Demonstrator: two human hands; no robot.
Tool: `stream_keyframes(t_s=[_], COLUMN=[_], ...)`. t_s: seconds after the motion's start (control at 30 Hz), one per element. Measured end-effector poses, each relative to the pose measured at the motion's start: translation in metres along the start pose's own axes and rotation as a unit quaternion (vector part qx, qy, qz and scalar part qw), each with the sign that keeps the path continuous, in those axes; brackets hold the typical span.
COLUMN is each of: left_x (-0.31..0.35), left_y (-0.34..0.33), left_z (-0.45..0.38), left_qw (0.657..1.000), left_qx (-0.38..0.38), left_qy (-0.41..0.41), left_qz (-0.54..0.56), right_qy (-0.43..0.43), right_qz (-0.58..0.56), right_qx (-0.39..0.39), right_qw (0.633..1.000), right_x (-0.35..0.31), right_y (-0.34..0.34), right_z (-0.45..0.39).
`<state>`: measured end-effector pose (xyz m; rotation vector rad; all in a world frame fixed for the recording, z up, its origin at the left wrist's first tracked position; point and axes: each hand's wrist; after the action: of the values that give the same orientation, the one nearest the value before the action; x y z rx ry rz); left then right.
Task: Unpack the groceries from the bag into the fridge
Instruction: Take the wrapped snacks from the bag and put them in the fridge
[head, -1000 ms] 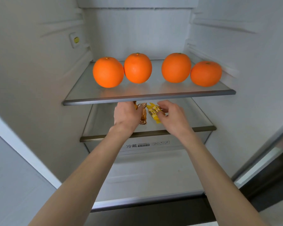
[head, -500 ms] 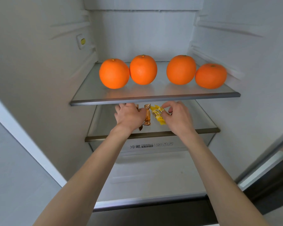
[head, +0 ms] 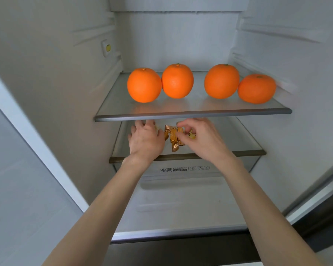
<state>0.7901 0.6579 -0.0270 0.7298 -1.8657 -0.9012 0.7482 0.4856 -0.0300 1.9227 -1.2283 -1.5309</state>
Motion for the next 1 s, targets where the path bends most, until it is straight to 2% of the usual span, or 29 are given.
stream_keyframes(t_s=[0.07,0.2,0.33,0.47,0.57,0.73,0.9,1.0], left_x=[-0.007,-0.014,-0.009,0.0,0.004,0.008,0.005,-0.001], left_y=[0.0,-0.005,-0.011,-0.02,-0.023,-0.021,-0.016,-0.014], left_z=[0.01,0.02,0.014,0.009,0.01,0.019,0.024,0.028], left_qw=[1.0,0.996,0.995,0.992,0.991,0.983,0.982,0.981], left_qx=[0.01,0.054,0.075,0.097,0.124,0.152,0.143,0.149], left_qy=[-0.024,-0.076,-0.061,-0.042,-0.044,-0.093,-0.113,-0.127], left_qz=[0.013,-0.002,-0.027,-0.062,-0.035,0.044,0.048,0.01], right_qy=[0.032,0.04,0.043,-0.002,-0.063,-0.097,-0.098,-0.096], right_qz=[0.04,0.074,0.063,0.056,0.062,0.014,-0.007,0.006], right_qx=[-0.007,0.004,0.007,0.051,0.095,0.06,0.047,0.061], right_qw=[0.999,0.996,0.997,0.997,0.992,0.993,0.994,0.993], right_x=[-0.002,-0.003,-0.005,0.009,0.024,0.032,0.026,0.028], right_y=[-0.005,-0.012,-0.012,-0.003,0.006,0.008,0.005,0.007], right_z=[0.003,0.004,0.008,0.012,0.015,0.016,0.018,0.018])
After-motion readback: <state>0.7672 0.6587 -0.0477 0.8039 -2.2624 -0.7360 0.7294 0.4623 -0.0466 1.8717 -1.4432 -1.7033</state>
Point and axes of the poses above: each hand's wrist, its own z-axis away from the middle knuckle, its own y-axis out of the back of the hand, x = y × z, and after that the axes turned 14 degrees about -y, right-handed
